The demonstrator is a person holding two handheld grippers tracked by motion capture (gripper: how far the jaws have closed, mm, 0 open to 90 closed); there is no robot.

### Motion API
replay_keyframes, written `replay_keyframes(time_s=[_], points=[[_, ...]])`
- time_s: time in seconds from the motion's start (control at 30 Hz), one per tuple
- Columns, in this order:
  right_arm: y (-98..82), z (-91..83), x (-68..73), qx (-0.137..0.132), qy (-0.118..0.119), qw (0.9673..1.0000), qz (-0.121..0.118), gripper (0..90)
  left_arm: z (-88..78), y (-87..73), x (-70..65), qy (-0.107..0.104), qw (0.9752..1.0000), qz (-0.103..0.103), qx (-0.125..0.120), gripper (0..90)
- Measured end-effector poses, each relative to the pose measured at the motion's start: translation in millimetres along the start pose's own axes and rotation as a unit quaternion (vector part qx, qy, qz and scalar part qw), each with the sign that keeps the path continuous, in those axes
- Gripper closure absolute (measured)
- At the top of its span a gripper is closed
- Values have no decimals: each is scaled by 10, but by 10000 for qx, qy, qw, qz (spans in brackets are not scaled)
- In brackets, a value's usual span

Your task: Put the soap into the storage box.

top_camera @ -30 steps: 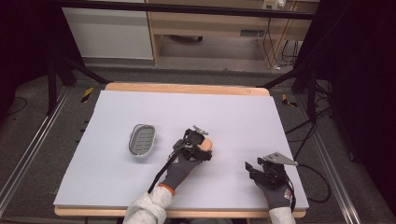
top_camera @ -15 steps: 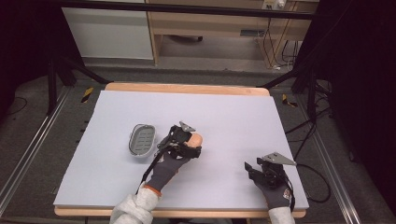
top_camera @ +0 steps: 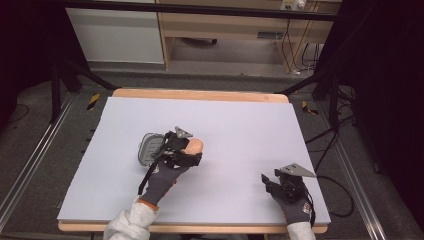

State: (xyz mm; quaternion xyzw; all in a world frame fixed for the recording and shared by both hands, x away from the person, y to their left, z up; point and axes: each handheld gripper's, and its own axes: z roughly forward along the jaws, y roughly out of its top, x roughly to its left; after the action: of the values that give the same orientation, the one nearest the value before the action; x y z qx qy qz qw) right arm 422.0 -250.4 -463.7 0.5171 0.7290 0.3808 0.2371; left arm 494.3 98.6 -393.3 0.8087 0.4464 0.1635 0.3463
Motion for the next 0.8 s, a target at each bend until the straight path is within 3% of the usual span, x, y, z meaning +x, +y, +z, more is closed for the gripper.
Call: replay_keyframes(time_s=[0.33,0.8], points=[[0,2,1,-2,-2,10000,-10,438,-213,-49,254,73,9996,-194,-182,316],[-2,8,6,9,1,10000,-22,439,-456,-146,642,363,9977,-489,-313,317]])
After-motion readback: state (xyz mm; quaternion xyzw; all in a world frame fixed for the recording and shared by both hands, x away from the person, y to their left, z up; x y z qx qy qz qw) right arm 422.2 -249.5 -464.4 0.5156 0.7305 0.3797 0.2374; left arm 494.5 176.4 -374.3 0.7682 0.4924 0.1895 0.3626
